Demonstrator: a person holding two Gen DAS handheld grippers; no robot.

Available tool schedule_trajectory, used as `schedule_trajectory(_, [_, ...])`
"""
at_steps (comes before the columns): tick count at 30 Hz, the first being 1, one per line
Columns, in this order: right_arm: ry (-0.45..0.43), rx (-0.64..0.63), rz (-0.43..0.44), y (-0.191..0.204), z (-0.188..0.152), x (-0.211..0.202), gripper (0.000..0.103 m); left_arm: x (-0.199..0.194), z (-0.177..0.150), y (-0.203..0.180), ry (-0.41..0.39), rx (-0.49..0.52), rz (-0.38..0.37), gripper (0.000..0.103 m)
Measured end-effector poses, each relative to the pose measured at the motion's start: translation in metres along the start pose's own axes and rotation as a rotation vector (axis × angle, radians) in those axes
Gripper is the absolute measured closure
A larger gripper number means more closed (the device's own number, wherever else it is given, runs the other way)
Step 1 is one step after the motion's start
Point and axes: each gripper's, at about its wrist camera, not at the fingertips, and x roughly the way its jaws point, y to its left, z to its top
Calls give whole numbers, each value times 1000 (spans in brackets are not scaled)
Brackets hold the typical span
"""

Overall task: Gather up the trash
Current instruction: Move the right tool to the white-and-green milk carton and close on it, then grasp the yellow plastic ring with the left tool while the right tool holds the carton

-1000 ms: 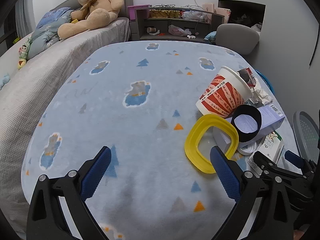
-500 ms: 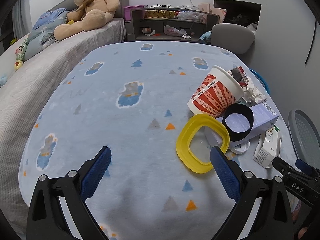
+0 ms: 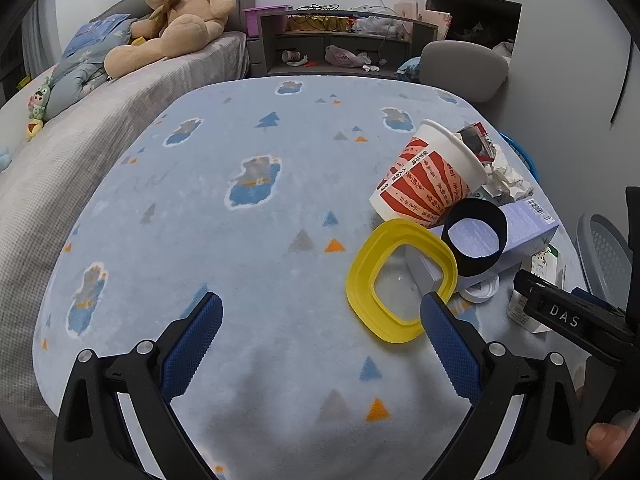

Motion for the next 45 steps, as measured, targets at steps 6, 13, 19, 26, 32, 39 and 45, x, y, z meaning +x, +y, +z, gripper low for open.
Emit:
schedule_trajectory(6, [3,16,-16,-19,-8,-6,6,-1,-1,-4,1,4,-7,8])
schedule_trajectory(13, [-20,17,-2,-24,-6,-7,7,0,-3,-7,17,6,-22,8])
schedule_trajectory(19, [-7,-33,28,-11,-5,0,28,1,-4,-7,32,4,-30,8])
schedule_trajectory(26, [-19,-46,64,-15,-9,-10,64,-1,-8,-7,43,3,-45,8])
schedule_trajectory(32, [-44,-33,94,-26,-18,-27,65,-8,-16,-12,17,27,-73,8])
schedule_trajectory(39, [-76,-19,120,-39,-29,-50,65,-9,-21,-24,-38,68,-90,8])
schedule_trajectory(45, [-88,-4,136,-48,-34,-59,65,9,-17,-32,-29,70,-76,8])
